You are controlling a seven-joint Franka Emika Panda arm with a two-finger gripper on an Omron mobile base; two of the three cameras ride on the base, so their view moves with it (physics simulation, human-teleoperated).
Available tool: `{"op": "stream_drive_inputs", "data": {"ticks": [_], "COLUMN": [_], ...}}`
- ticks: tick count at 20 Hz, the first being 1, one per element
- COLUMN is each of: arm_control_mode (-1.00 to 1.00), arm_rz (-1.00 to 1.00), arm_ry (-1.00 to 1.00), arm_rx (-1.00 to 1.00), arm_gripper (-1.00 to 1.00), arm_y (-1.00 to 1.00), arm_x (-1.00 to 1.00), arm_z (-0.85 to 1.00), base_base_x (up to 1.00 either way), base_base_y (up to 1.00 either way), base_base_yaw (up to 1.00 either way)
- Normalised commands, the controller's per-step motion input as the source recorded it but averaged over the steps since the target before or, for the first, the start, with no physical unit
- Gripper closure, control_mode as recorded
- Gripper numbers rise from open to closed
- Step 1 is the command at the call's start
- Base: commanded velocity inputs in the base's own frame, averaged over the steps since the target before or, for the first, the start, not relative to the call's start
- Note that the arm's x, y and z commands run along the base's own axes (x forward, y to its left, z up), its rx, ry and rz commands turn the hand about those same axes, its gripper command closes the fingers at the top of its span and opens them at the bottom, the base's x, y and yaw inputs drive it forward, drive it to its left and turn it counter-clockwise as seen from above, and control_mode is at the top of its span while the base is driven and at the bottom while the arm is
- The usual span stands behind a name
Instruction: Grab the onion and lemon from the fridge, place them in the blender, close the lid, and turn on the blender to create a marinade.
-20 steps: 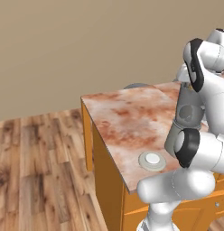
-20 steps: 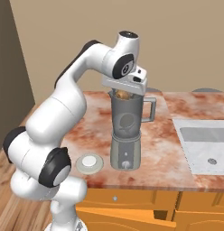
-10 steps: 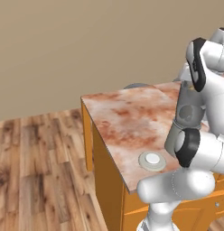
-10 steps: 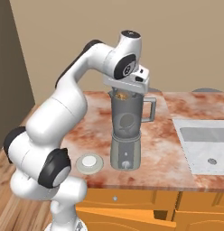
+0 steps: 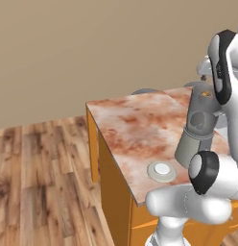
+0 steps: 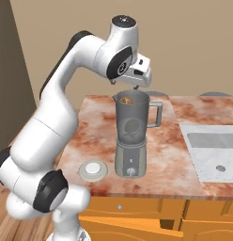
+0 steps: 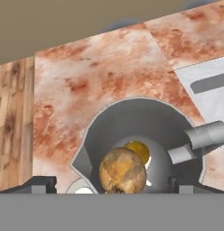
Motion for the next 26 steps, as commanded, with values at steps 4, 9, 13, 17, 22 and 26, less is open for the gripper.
{"op": "stream_drive_inputs", "data": {"ticks": [4,9,13,17,22,26], "arm_control_mode": [-1.00,-1.00,-1.00,-1.00,-1.00,-1.00], "arm_rz": [0.00,0.00,0.05,0.09,0.12,0.14], "arm_ry": [0.00,0.00,0.01,0.09,0.12,0.03], "arm_rx": [0.00,0.00,0.05,0.13,0.16,0.10], "arm_gripper": [-1.00,-1.00,-1.00,-1.00,-1.00,-1.00], "arm_y": [0.29,0.08,0.00,0.00,0.00,0.00], "arm_x": [-0.08,0.08,0.09,0.03,0.05,0.19], "arm_z": [0.00,-0.03,-0.27,-0.38,-0.40,-0.31], "base_base_x": [0.00,0.00,0.00,0.00,0.00,0.00], "base_base_y": [0.00,0.00,0.00,0.00,0.00,0.00], "base_base_yaw": [0.00,0.00,0.00,0.00,0.00,0.00]}}
